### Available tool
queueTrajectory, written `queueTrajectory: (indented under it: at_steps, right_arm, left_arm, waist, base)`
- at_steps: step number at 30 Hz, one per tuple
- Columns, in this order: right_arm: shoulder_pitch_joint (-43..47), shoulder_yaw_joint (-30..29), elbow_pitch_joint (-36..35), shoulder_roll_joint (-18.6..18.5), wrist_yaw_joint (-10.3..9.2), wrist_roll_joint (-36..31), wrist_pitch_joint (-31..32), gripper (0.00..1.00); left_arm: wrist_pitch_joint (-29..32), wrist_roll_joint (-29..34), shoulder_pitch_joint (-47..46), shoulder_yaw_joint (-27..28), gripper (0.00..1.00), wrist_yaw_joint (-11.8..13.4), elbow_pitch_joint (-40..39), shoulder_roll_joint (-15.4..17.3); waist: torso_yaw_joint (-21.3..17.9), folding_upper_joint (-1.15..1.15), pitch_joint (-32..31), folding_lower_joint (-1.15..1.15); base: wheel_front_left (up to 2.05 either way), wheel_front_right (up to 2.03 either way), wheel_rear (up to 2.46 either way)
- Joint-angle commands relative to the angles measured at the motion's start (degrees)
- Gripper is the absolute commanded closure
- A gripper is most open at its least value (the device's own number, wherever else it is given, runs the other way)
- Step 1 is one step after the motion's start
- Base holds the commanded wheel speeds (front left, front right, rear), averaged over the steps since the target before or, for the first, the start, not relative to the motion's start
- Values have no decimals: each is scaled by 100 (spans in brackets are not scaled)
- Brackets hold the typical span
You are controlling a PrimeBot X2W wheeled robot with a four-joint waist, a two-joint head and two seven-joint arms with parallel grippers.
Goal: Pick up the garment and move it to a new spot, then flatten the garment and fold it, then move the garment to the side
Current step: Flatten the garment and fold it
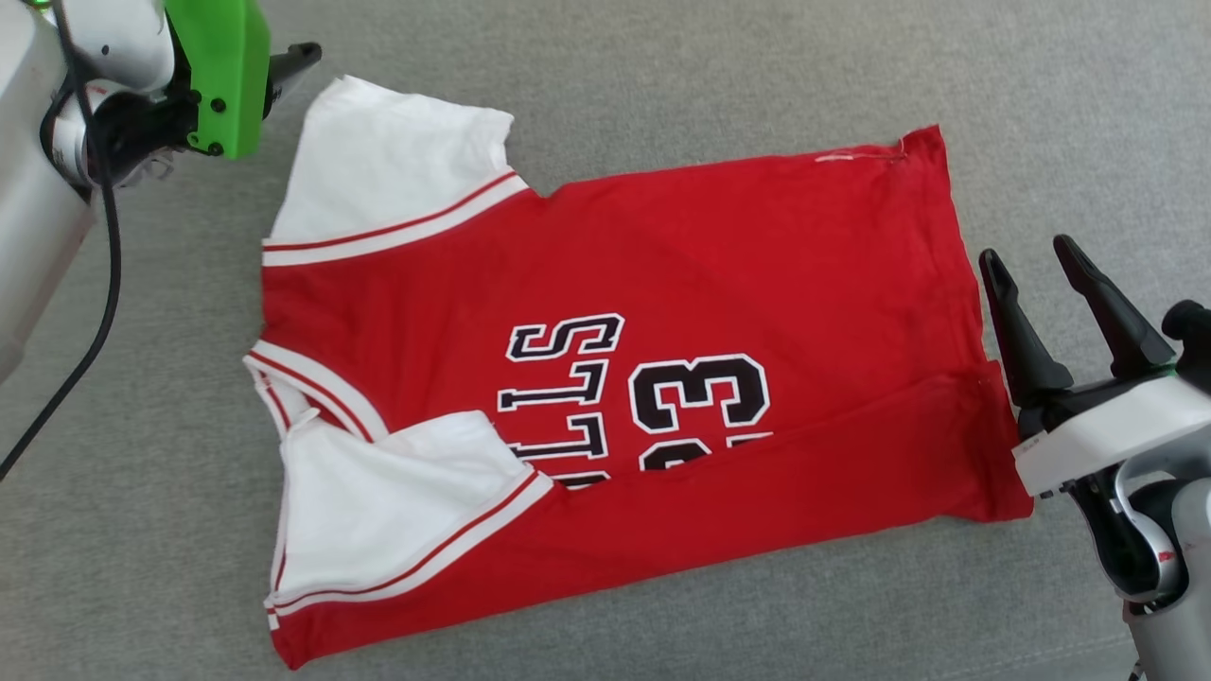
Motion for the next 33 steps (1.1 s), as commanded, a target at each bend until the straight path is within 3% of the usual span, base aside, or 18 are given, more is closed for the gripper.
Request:
queueTrajectory:
  at_steps: [1,11,18,19,20,21,26,33]
  right_arm:
    - [-151,49,28,-16,-3,3,-59,0]
    - [-518,334,140,48,-3,60,-236,0]
    - [-578,336,272,-11,-3,105,-349,0]
    - [-585,330,291,-13,-3,104,-357,0]
    - [-596,329,299,-9,-3,100,-360,0]
    - [-612,324,307,-10,-3,93,-368,0]
    - [-701,206,321,-164,-3,58,-345,0]
    - [-1060,19,250,-750,-3,79,88,0]
  left_arm:
    - [189,-10,-168,-78,0,-38,125,-60]
    - [536,30,-353,-284,0,-99,1063,-238]
    - [825,-183,-73,-416,0,-137,1361,-218]
    - [840,-216,-31,-434,51,-142,1352,-212]
    - [831,-231,-5,-449,78,-144,1337,-205]
    - [807,-258,25,-457,100,-147,1318,-205]
    - [446,-269,47,-490,100,-151,1123,-235]
    - [-218,-181,56,-656,100,-153,591,-238]
  waist:
    - [-285,0,400,-1]
    - [-617,0,862,-1]
    - [-627,0,889,-1]
    - [-614,0,880,-1]
    - [-604,0,872,-1]
    - [-586,0,852,-1]
    - [-450,0,671,-1]
    - [-138,0,258,-1]
  base:
    - [0,0,0]
    - [0,0,0]
    - [0,0,0]
    - [0,0,0]
    - [0,0,0]
    - [0,0,0]
    - [0,0,0]
    - [0,0,0]
